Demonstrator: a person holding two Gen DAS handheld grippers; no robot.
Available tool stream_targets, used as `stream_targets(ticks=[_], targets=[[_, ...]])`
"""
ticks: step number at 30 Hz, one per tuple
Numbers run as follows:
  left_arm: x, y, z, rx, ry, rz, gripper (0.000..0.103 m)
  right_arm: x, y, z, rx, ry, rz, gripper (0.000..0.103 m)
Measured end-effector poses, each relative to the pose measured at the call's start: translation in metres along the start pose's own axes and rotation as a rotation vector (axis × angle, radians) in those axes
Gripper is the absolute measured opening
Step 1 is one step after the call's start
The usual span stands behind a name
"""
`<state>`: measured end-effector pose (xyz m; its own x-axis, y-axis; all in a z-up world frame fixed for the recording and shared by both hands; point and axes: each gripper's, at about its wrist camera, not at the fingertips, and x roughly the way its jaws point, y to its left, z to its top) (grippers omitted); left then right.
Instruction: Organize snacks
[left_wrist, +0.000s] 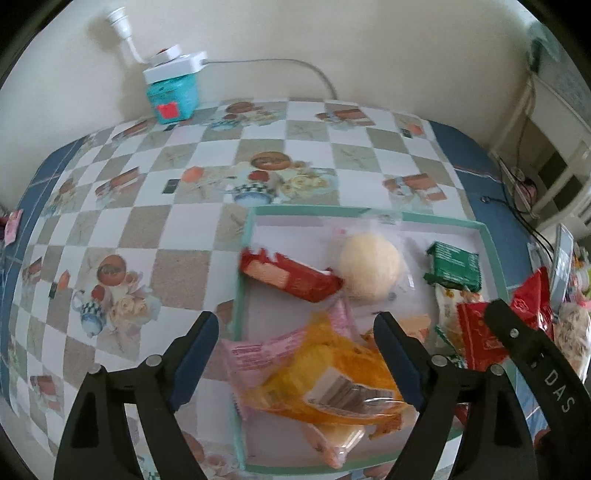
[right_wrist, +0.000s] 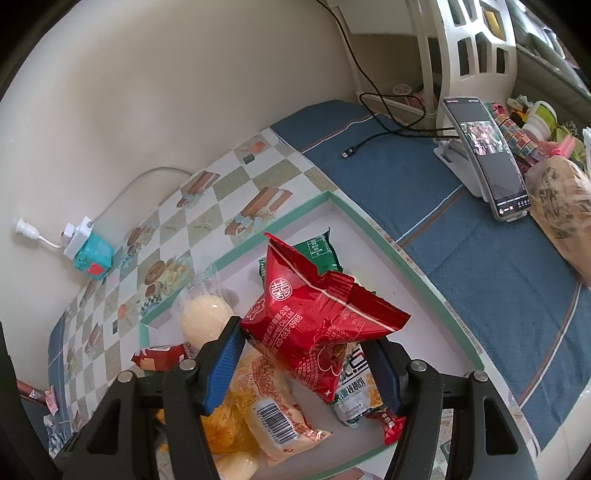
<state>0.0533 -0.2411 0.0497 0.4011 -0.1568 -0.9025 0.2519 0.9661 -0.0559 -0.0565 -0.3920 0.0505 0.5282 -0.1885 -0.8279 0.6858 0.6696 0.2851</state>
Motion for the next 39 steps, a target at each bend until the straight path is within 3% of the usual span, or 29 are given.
stream_targets(ticks=[11, 13, 18, 22, 39], targets=[[-0.008, 0.053, 0.008, -0.195, -0.008, 0.014, 0.087, 0.005, 0.007, -0.001, -0.024, 0.015, 0.002, 0.071], [-0.008, 0.06, 0.008, -0.221, -0.008, 0.014, 0.087, 0.005, 0.009, -0.002, -0.029, 0.017, 0.0, 0.08], [-0.005, 0.073, 0.008, -0.263, 0.004, 0.017, 0.087, 0.01, 0.014, -0.004, -0.05, 0.036, -0.015, 0.085], [-0.001, 0.079, 0.006, -0.263, 0.027, 0.053, 0.087, 0.012, 0.018, -0.005, -0.068, 0.04, -0.026, 0.102], [0.008, 0.106, -0.002, -0.322, 0.065, 0.135, 0.087, 0.016, 0.04, -0.014, -0.169, 0.062, -0.066, 0.103]])
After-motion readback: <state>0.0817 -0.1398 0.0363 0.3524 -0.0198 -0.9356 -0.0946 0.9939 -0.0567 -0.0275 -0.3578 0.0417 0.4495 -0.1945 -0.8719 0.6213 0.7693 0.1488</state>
